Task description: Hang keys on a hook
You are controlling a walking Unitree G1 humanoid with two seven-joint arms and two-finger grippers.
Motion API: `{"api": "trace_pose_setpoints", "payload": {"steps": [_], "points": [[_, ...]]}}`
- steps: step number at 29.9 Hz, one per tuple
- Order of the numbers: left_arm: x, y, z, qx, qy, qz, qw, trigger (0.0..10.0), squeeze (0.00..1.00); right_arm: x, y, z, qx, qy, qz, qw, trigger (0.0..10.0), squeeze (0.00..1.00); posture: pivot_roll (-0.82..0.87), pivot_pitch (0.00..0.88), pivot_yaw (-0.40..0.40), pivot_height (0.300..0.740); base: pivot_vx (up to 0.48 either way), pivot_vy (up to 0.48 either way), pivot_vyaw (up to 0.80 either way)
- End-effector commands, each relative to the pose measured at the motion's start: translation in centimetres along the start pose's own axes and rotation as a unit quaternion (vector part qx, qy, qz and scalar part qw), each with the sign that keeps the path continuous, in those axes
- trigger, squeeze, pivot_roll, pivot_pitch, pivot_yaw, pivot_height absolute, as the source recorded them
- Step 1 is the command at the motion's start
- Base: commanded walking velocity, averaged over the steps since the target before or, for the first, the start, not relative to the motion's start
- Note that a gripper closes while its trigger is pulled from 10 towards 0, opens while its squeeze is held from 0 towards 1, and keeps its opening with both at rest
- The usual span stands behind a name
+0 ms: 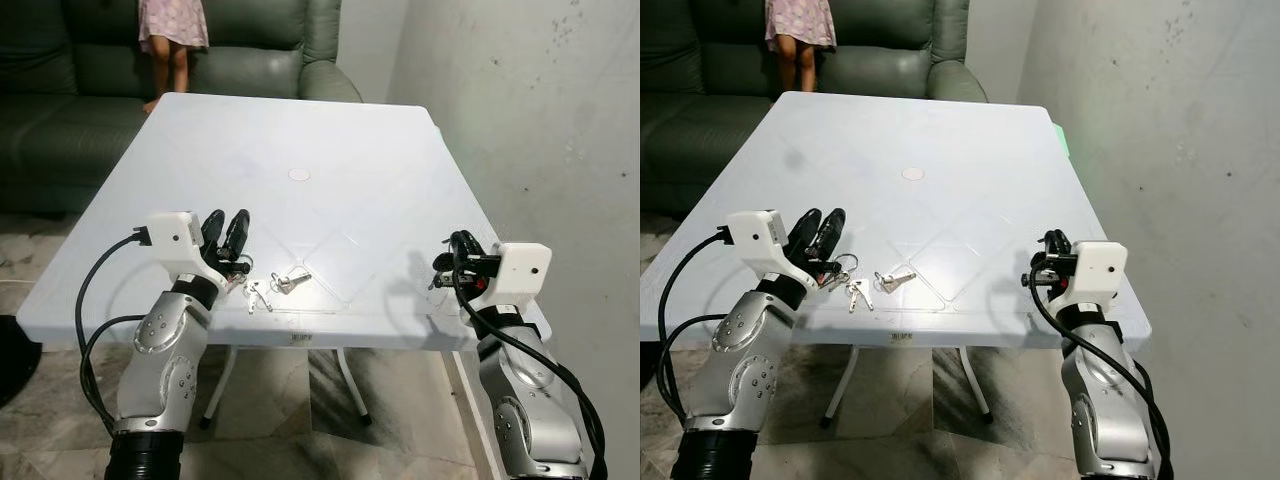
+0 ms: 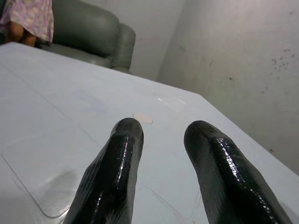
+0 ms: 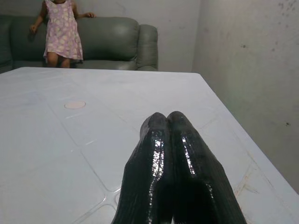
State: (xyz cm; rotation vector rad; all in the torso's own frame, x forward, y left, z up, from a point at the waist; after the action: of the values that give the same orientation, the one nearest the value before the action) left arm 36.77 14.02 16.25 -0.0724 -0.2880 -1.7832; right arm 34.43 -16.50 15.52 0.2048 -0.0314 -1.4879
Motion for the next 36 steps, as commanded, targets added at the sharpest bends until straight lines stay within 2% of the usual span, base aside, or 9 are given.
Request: {"api": "trace_pose_setpoints", "payload": {"steps": [1, 8, 15, 23, 36], "points": [[0.3, 0.4, 0.2, 0.002, 0.004, -0.003, 1.0, 10.0, 0.0, -0.2, 0.2, 0.9, 0.011, -0.005, 0.004, 1.0, 10.0, 0.0, 0.12, 0.0, -0.059, 0.736, 0.0, 0.0, -0.72], [-0.2, 0.5, 0.3, 0.005, 0.002, 0.003, 1.0, 10.0, 0.0, -0.2, 0.6, 1.1, 0.013, -0.005, 0.007, 1.0, 10.0, 0.0, 0.12, 0.0, -0.065, 0.736, 0.0, 0.0, -0.72], [-0.6, 0.6, 0.3, 0.005, -0.002, 0.009, 1.0, 10.0, 0.0, -0.6, 0.8, 1.0, 0.013, -0.008, 0.013, 1.0, 10.0, 0.0, 0.13, 0.0, -0.071, 0.736, 0.0, 0.407, -0.72], [-0.7, 0.7, -0.4, -0.011, -0.015, 0.027, 0.999, 10.0, 0.0, -0.8, 0.7, 0.8, 0.008, -0.008, 0.017, 1.0, 10.0, 0.0, 0.13, 0.0, -0.07, 0.736, 0.0, 0.0, -0.72], [-0.9, 0.7, -0.8, -0.024, -0.003, 0.04, 0.999, 10.0, 0.0, -0.8, 0.4, 0.5, 0.003, -0.006, 0.016, 1.0, 10.0, 0.0, 0.13, 0.0, -0.068, 0.736, 0.0, 0.0, -0.72]]}}
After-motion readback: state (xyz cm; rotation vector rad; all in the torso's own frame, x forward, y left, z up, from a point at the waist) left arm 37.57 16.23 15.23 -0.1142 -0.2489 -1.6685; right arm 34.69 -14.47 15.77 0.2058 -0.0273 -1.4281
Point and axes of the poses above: a point about 5 cm out from each wrist's last joint towards the gripper, its own y axis pointing out of the wrist towards the gripper, its own z axis along the axis of the wrist's last joint, x = y × z, the point moved 6 cm from there along y, pointing out of the wrist towards the gripper, and after that the axes turned 3 degrees about y, right-handed, at the moved point
